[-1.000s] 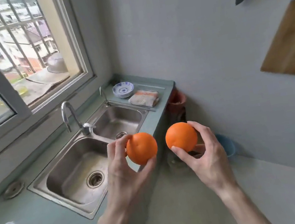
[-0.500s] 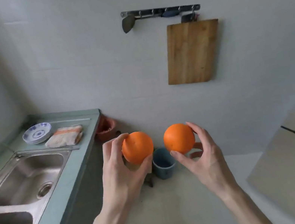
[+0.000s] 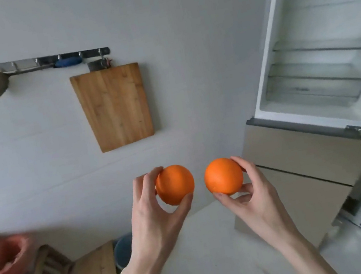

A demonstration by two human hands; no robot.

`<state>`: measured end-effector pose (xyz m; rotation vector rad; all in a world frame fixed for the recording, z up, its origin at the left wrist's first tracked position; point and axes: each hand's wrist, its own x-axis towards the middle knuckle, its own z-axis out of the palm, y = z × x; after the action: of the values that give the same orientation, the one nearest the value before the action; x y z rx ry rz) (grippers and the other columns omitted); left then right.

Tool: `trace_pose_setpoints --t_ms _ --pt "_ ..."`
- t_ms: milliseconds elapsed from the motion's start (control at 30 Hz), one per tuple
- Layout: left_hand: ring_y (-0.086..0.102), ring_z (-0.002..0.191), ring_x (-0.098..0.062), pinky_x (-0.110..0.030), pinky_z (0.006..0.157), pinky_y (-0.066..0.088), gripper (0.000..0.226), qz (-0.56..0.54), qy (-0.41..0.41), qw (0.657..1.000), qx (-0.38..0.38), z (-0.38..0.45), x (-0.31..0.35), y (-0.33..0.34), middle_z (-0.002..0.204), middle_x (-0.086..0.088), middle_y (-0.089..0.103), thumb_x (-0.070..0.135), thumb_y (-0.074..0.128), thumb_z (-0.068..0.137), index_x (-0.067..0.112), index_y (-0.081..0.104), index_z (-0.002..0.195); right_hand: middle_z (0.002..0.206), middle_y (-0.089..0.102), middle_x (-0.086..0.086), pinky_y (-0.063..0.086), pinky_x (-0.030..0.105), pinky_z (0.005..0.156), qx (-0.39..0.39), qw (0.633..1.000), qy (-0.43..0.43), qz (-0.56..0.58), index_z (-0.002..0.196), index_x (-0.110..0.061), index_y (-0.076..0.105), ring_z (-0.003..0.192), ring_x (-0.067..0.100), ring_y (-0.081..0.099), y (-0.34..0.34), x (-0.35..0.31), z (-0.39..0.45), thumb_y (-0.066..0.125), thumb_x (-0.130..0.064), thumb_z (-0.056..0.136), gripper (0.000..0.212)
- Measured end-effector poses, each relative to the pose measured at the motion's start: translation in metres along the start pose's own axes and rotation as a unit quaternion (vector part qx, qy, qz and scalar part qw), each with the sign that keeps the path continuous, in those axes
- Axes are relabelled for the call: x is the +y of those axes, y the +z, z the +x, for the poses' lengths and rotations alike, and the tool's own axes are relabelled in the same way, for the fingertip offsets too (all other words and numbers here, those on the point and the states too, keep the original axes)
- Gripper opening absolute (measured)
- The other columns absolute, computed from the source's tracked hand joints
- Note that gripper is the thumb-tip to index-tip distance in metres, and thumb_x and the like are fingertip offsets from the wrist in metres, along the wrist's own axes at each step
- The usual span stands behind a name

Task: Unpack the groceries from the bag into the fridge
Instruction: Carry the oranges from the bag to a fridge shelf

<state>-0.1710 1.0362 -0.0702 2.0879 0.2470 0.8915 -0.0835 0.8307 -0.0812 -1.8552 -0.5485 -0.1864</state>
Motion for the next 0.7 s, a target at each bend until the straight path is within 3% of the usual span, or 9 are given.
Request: trace_pose_setpoints --t_ms 300,433,700 --pt "0.055 0.112 0.005 -0.019 0.087 0.052 0.066 -0.098 0.085 0.986 -0.100 0.145 0.017 0.130 0.123 0.015 0.050 0.037 0.090 0.074 0.032 0.054 0.130 0.130 0.063 -0.001 0.053 0.009 0.072 0.141 0.989 0.035 -0.039 0.137 -0.048 0.048 0.089 0.006 0.074 -0.082 0.032 0.103 0.089 -0.027 0.079 0.074" --pt "0.055 0.112 0.006 -0.012 0.085 0.048 0.066 -0.143 0.103 0.975 -0.135 0.207 0.022 0.184 0.124 0.017 0.048 0.038 0.090 0.074 0.038 0.052 0.128 0.128 0.064 -0.004 0.049 0.006 0.069 0.196 0.977 0.046 -0.076 0.137 -0.052 0.046 0.091 0.009 0.072 -0.106 0.044 0.154 0.089 -0.032 0.079 0.075" --pt "0.054 0.111 0.006 -0.012 0.083 0.049 0.067 -0.205 0.135 0.947 -0.209 0.289 0.039 0.291 0.123 0.025 0.046 0.039 0.091 0.073 0.048 0.048 0.122 0.128 0.059 -0.016 0.052 0.017 0.072 0.289 0.948 0.072 -0.109 0.132 -0.055 0.046 0.090 0.000 0.069 -0.157 0.070 0.226 0.089 -0.039 0.076 0.072"
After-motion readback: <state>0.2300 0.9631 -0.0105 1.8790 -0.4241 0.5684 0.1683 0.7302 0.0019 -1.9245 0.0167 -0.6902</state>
